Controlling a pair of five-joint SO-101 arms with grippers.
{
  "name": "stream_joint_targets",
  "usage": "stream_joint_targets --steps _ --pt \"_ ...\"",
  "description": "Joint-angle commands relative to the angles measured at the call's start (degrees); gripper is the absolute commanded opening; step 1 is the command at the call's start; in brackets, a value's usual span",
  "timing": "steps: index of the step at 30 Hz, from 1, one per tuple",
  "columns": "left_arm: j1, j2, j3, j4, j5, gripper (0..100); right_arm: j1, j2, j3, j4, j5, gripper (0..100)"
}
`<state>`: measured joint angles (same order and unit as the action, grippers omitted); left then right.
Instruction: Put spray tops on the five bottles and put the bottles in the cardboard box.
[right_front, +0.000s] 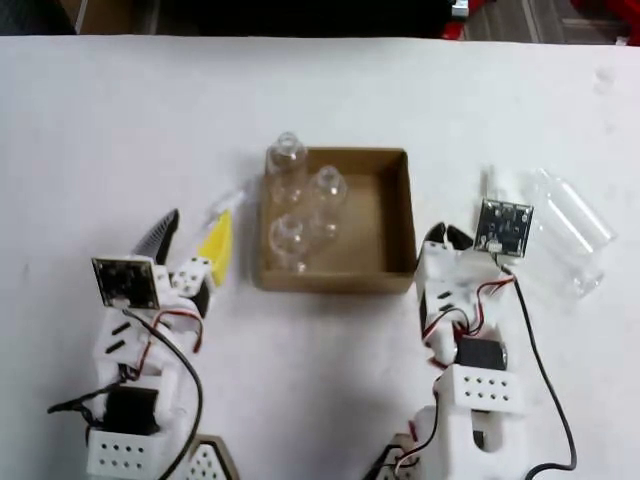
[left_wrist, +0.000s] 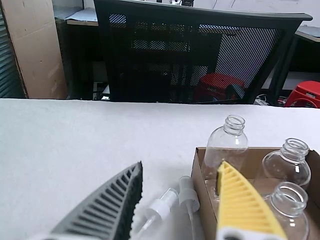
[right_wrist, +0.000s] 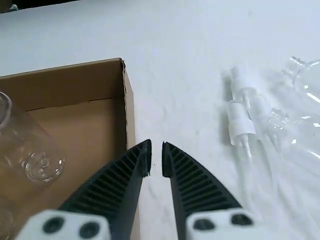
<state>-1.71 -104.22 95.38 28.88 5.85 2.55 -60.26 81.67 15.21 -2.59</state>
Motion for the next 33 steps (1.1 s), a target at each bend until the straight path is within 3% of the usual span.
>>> stream_joint_targets --steps 1,21,27,33 --pt "0.2 -0.7 -0.6 -1.4 -0.8 22 0.1 0.1 -0.4 -1.3 1.0 2.6" --pt "0.3 -0.7 -0.6 -1.4 -0.8 22 1.3 0.1 -1.6 -0.9 1.1 2.6" --pt "0.3 -0.7 -0.6 -1.4 -0.8 22 6.5 2.3 -18.6 18.9 0.4 2.6" --pt "0.3 -0.7 -0.6 -1.4 -0.8 22 10.2 17.0 -36.7 27.0 1.1 4.7"
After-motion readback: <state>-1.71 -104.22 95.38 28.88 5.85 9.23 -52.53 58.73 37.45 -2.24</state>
